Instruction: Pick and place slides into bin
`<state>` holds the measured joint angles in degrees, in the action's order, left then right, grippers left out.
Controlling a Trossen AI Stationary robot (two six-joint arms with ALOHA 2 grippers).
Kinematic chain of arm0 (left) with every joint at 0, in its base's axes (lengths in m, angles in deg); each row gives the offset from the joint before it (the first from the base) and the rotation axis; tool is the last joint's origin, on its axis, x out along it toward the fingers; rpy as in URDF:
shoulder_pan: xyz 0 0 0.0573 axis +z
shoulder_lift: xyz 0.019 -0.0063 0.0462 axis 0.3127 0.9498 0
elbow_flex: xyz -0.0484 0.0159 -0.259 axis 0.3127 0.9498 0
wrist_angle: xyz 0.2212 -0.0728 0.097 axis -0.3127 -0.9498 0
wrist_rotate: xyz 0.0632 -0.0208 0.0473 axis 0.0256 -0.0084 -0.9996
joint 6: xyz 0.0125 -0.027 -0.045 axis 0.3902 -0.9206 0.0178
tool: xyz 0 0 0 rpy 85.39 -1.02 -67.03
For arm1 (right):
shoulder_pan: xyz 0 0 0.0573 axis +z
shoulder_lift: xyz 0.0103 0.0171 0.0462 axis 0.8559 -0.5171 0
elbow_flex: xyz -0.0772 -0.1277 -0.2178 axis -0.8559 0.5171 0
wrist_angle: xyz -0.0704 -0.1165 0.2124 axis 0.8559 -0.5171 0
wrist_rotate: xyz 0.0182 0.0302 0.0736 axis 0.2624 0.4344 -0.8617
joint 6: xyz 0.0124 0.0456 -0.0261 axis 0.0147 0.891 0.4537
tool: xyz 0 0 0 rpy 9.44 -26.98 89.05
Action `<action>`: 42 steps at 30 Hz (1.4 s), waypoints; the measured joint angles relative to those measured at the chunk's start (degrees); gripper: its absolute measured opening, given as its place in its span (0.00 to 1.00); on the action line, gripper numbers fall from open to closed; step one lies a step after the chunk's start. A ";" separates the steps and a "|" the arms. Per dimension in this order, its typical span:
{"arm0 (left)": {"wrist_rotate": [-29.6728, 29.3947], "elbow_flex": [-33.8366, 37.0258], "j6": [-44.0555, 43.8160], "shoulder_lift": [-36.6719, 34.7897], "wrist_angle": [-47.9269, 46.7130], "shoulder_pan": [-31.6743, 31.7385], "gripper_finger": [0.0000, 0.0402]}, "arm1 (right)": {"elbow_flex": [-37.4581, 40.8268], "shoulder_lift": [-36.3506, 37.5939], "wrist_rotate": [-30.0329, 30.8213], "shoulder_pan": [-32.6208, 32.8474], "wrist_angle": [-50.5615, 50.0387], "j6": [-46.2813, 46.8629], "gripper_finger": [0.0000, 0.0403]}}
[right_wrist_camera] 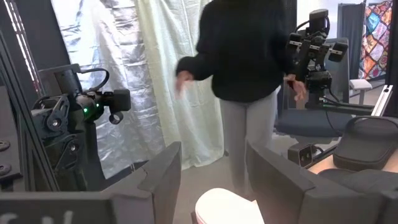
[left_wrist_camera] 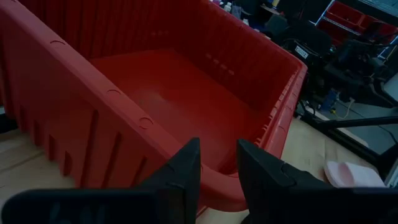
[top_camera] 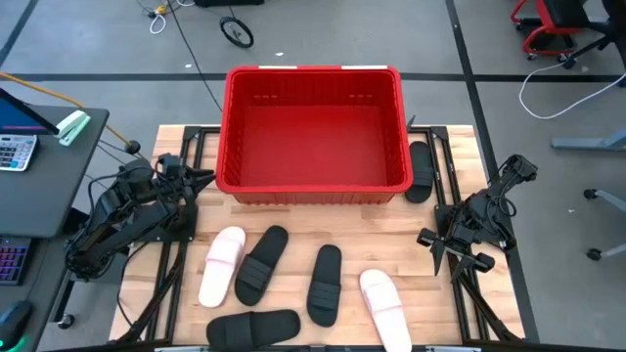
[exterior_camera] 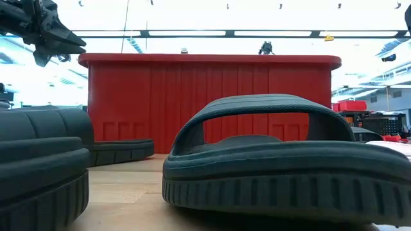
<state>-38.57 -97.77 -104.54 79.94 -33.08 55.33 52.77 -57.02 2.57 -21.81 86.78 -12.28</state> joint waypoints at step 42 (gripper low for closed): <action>-4.40 -0.16 -33.16 0.08 34.45 0.02 0.27 | -28.23 -16.10 25.18 -0.03 3.04 2.84 0.46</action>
<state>-42.96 -97.93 -137.71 80.01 1.37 55.35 24.53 -73.12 27.75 -21.85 89.82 -9.44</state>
